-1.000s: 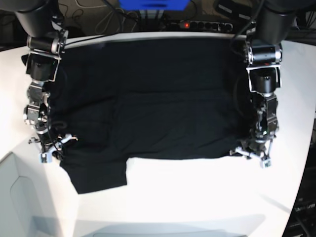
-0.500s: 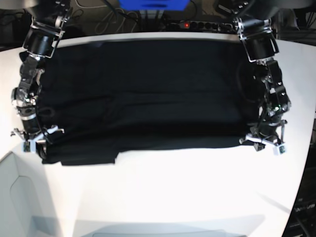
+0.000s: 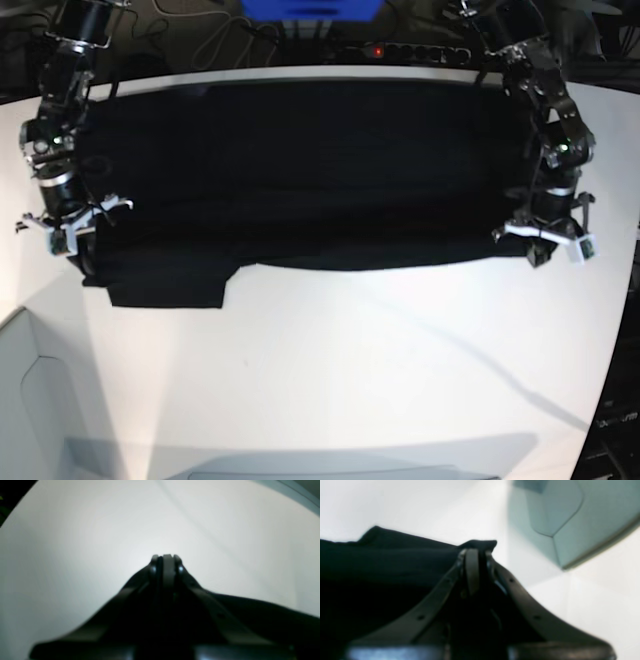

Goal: Fold the T-shirt properly
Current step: 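Lift the hem edge and fold it toward the shoulder edge, then lay the hem edge down over the folded shirt with both grippers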

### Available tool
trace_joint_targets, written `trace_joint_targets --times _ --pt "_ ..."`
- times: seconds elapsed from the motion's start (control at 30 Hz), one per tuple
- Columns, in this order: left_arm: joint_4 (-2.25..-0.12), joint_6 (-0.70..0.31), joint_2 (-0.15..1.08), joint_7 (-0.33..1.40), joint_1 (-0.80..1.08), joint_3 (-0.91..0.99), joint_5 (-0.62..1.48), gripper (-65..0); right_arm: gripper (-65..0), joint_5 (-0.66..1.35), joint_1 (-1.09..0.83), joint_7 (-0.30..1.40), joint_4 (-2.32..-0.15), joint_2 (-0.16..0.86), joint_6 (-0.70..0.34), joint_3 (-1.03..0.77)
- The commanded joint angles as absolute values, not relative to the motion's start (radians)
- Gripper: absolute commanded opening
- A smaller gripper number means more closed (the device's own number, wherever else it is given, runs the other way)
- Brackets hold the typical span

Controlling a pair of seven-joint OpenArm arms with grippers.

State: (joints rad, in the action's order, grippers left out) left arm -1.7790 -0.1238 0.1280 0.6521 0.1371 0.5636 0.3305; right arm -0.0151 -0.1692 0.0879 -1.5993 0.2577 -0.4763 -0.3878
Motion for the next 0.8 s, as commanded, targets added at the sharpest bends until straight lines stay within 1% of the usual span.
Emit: trace_joint_targets --times 0.0,0.2,0.37,0.77 --pt "-1.814 -0.125 0.133 0.628 0.150 0.572 0.335 -65.0 -65.0 0.001 -0.179 0.056 -1.632 0.274 -0.473 -0.394" --pt "-1.863 -0.127 0.124 0.627 0.262 0.618 0.335 -65.0 -65.0 0.001 -0.265 0.053 -1.664 0.274 -0.473 -0.395" --pt "-1.863 -0.127 0.124 0.627 0.309 0.653 0.335 -65.0 -65.0 0.001 -0.311 0.053 -1.666 0.274 -0.473 -0.427" --pt "-1.865 -0.127 0.108 0.618 0.417 0.653 0.335 -65.0 -65.0 -0.001 -0.378 0.051 -1.664 0.275 -0.475 -0.452"
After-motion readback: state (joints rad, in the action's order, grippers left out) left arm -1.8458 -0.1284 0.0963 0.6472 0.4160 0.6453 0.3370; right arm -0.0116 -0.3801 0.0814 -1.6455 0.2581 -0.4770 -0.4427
